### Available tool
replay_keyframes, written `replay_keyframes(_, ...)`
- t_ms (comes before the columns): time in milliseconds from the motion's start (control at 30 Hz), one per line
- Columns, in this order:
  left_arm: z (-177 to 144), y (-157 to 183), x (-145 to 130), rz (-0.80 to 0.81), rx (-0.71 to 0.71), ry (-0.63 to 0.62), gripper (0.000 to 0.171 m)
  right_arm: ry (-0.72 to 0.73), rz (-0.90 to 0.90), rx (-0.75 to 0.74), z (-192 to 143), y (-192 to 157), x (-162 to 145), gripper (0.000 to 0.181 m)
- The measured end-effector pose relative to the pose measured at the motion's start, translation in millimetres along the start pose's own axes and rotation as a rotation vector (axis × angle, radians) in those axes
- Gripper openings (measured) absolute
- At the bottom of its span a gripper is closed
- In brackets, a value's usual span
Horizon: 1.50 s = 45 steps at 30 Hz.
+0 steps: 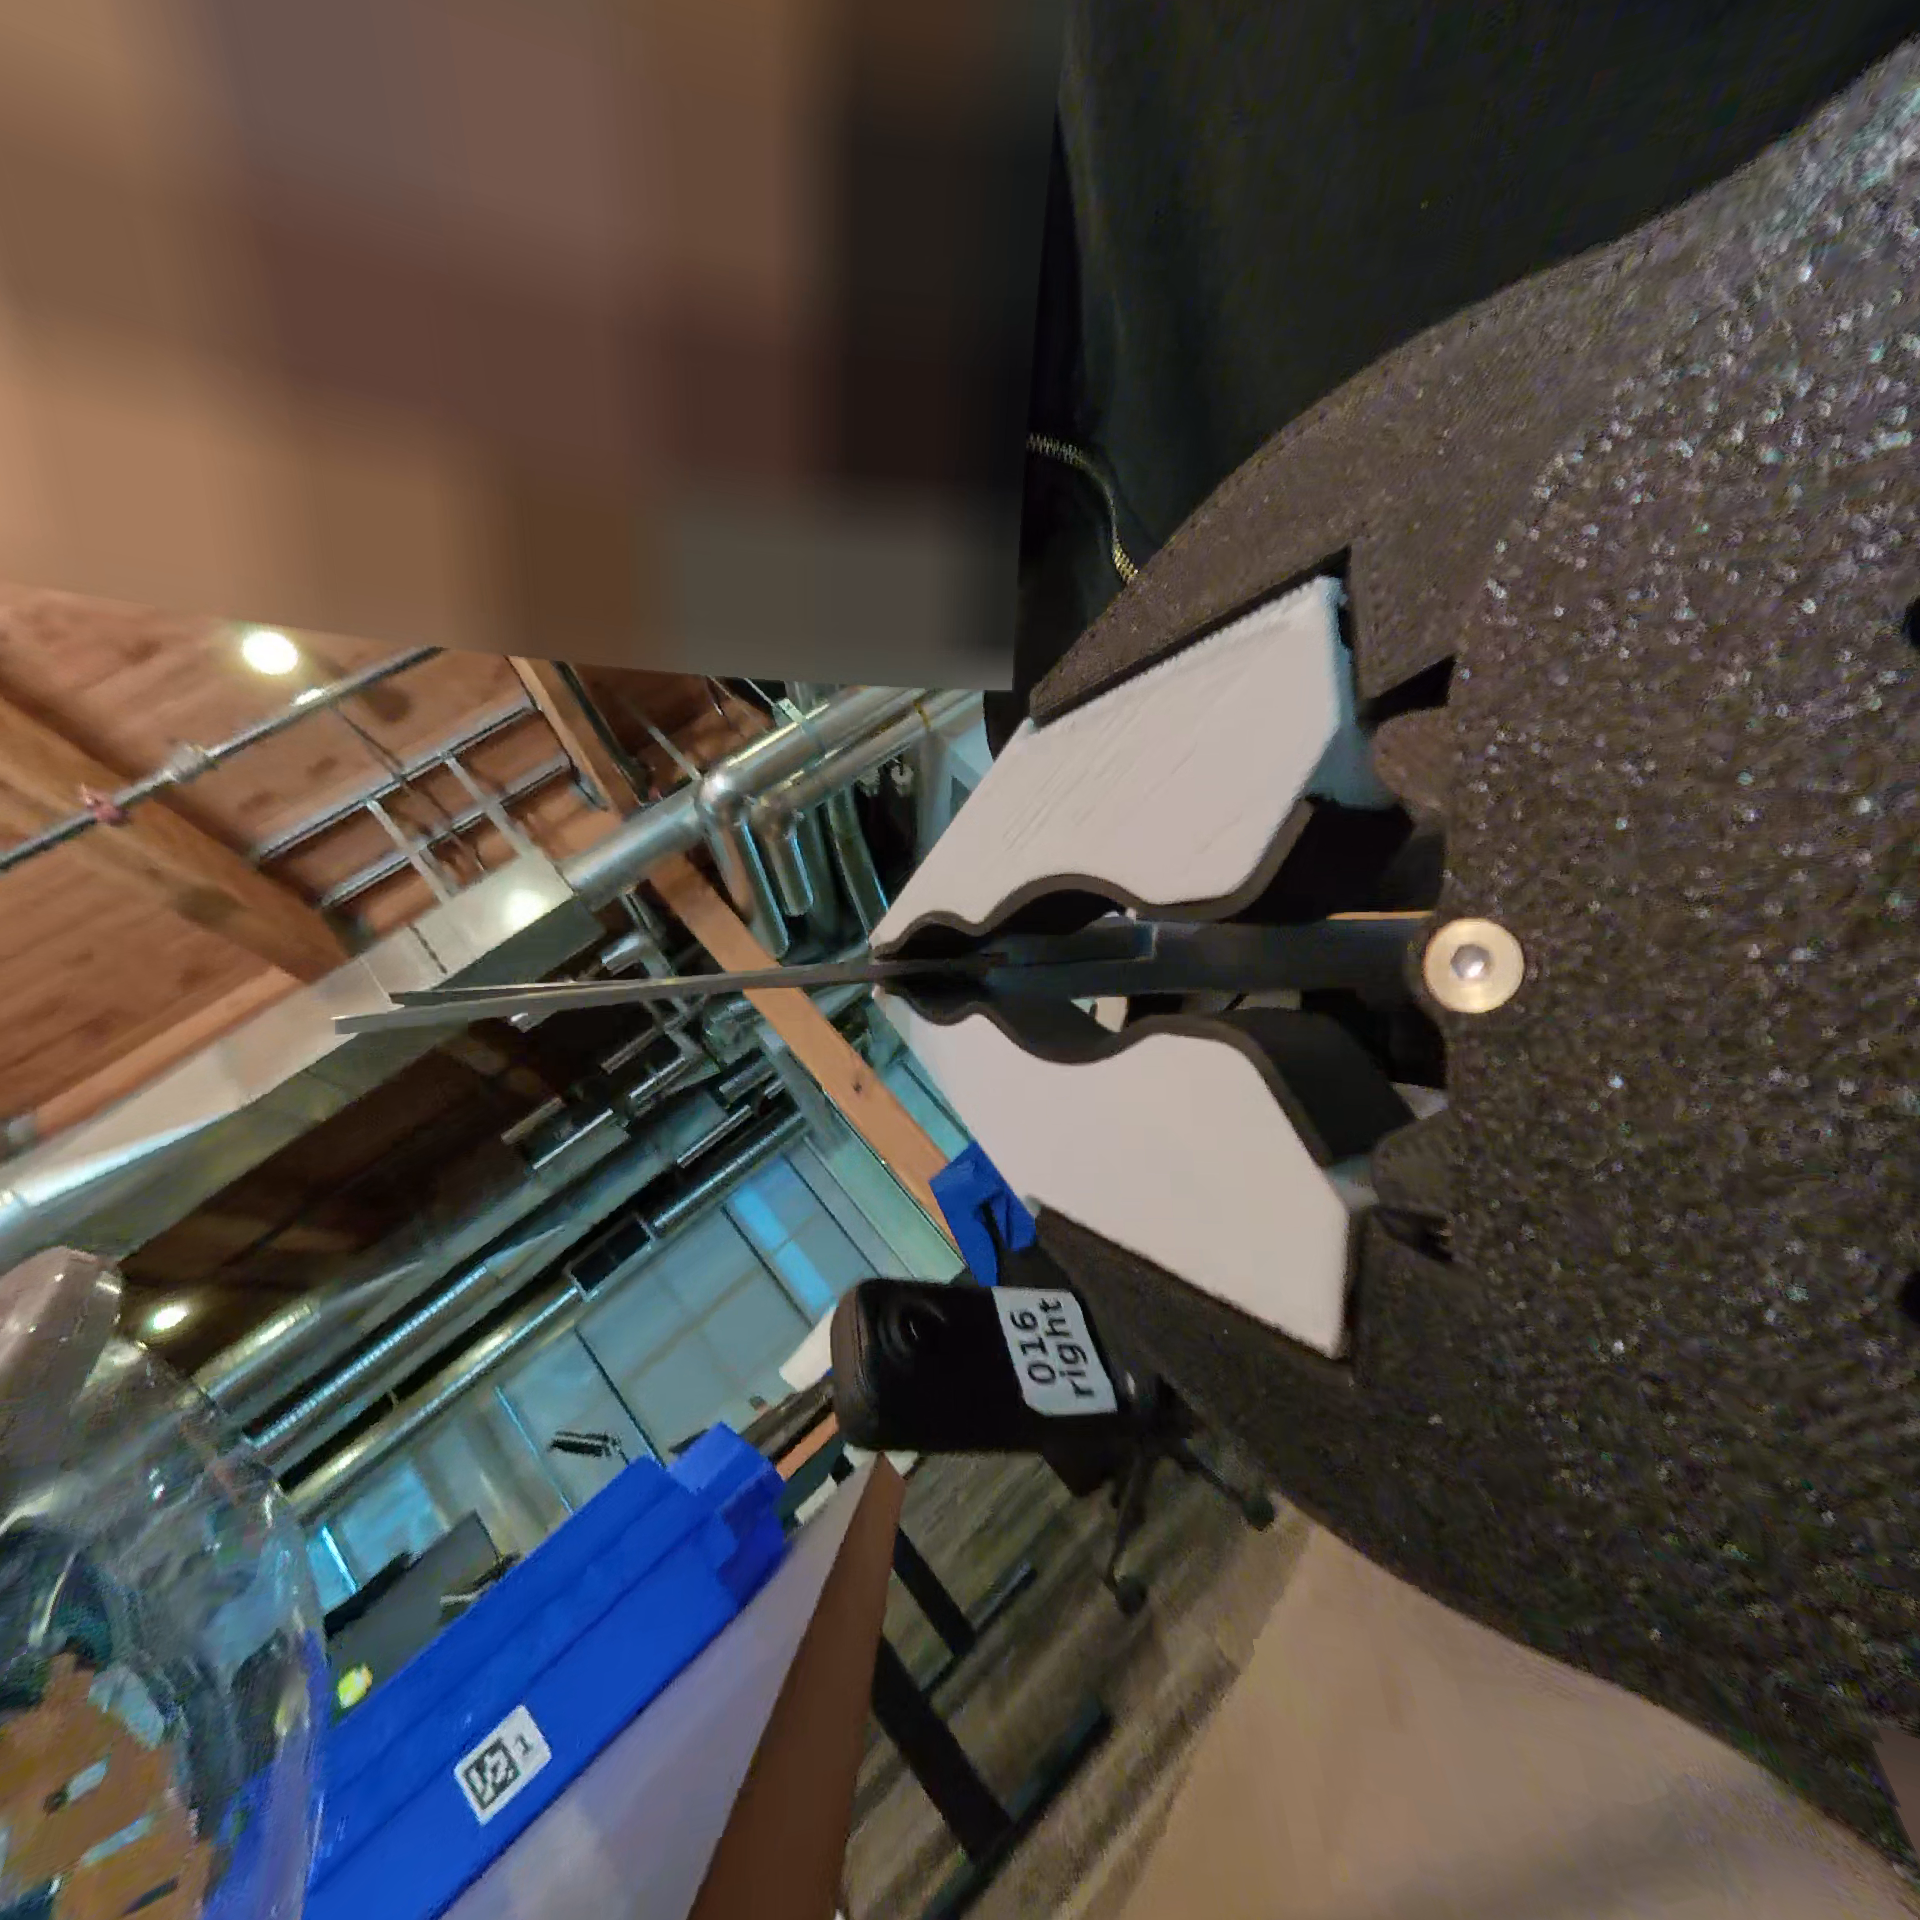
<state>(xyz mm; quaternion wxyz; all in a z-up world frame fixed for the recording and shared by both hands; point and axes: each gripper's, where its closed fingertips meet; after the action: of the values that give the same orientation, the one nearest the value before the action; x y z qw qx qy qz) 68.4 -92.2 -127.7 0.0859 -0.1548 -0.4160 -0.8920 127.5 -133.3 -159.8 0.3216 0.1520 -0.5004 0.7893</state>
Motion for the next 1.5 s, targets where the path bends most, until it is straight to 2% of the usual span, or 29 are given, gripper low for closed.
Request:
replay_keyframes(233,5,3,-10,-0.058,-0.057,-0.004,0.0,-0.025,0.136,0.199,13,-18,-11,0.055)
replay_keyframes(367,8,7,-16,-0.101,-0.106,0.015,0.0,-0.044,0.15,0.279,19,-29,-16,0.052)
replay_keyframes(533,4,-2,-9,-0.08,-0.041,0.033,0.003,-0.02,0.104,0.165,18,-17,-11,0.043)
replay_keyframes(567,3,-5,-8,-0.054,-0.007,0.029,0.005,-0.02,0.088,0.133,17,-14,-10,0.043)
replay_keyframes(633,2,-6,-3,0.033,0.046,0.024,0.021,-0.008,0.04,0.066,15,-13,-3,0.043)
replay_keyframes(700,-1,-3,6,0.137,0.093,0.032,0.026,0.007,-0.02,-0.006,11,-13,6,0.044)
replay_keyframes(833,-9,21,39,0.373,0.156,0.063,0.027,0.069,-0.08,-0.114,1,-18,34,0.045)
replay_keyframes(967,-18,29,93,0.732,0.436,0.076,0.027,0.046,-0.163,-0.191,-4,-28,54,0.045)
replay_keyframes(1100,-11,26,144,1.101,0.691,-0.078,0.027,-0.063,-0.215,-0.303,5,-26,57,0.045)
replay_keyframes(1233,4,11,185,1.362,0.792,-0.266,0.035,-0.153,-0.179,-0.279,25,-30,53,0.045)
replay_keyframes(1333,14,4,216,1.379,0.769,-0.279,0.041,-0.172,-0.151,-0.233,43,-32,59,0.045)
replay_keyframes(1500,22,-1,250,1.139,0.587,-0.231,0.043,-0.184,-0.111,-0.188,65,-29,77,0.045)
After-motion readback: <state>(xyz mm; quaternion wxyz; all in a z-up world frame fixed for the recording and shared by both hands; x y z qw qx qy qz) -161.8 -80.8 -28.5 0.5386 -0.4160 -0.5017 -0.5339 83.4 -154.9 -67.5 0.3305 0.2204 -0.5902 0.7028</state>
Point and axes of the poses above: each gripper's, where its closed fingertips meet, z out along the fingers, x out of its top, y = z × x across the jaws, and after that the axes turned 4 degrees about -z, right-handed
